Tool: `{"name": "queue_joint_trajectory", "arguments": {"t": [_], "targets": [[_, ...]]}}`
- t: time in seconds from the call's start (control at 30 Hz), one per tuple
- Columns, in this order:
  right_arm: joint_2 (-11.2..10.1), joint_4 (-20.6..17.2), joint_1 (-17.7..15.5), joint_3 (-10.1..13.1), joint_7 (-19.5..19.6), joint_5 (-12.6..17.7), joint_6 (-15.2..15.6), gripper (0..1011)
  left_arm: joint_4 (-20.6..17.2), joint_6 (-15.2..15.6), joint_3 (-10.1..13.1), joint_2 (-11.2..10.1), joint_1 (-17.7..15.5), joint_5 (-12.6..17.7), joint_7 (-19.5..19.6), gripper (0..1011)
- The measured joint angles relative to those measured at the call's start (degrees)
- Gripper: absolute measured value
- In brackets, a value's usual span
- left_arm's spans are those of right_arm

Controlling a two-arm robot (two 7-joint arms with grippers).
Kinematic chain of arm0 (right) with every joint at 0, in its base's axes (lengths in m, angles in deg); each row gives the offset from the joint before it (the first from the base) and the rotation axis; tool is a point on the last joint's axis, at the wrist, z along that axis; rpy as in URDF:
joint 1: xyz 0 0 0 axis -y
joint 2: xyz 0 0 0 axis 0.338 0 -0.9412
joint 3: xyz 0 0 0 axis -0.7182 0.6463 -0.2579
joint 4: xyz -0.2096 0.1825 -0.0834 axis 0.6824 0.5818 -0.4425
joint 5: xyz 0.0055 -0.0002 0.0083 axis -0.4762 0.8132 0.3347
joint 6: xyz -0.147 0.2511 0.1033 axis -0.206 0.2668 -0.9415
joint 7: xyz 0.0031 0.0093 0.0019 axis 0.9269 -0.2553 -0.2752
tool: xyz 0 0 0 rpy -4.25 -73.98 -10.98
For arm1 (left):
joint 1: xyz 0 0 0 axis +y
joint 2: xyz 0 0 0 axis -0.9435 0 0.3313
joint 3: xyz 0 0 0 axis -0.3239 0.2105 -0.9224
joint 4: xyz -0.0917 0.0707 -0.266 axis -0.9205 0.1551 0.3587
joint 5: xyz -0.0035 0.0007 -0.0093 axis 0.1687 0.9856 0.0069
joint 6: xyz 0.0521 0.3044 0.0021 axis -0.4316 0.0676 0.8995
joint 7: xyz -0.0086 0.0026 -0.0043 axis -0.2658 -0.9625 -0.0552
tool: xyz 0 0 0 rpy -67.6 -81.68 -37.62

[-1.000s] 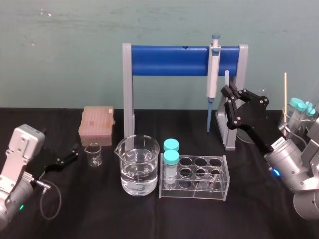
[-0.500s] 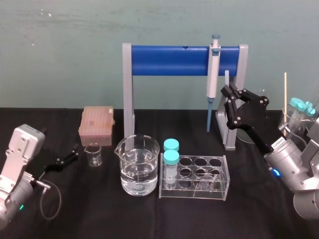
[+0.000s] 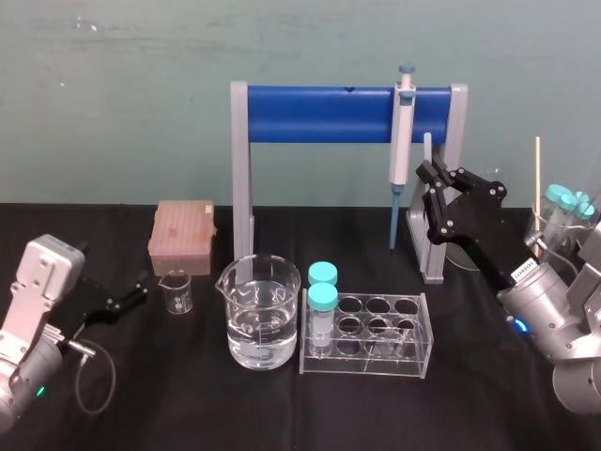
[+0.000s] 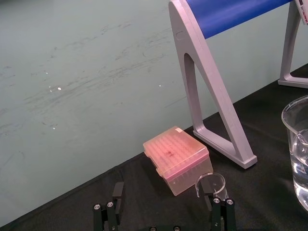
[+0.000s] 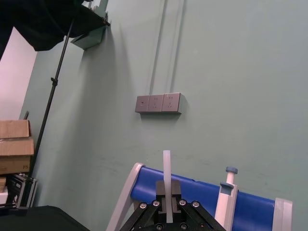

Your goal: Pick up the stirring rod with one hand, then place it down.

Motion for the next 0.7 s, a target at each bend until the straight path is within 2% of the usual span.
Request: {"name": "queue_joint_trajectory", "arguments": {"t": [0.7], "targets": [[0.0, 0.0, 0.0, 0.0, 0.0, 0.0, 0.0, 60, 0.0, 0.0, 0.0, 0.0, 0.0, 0.0, 0.0, 1000]]}}
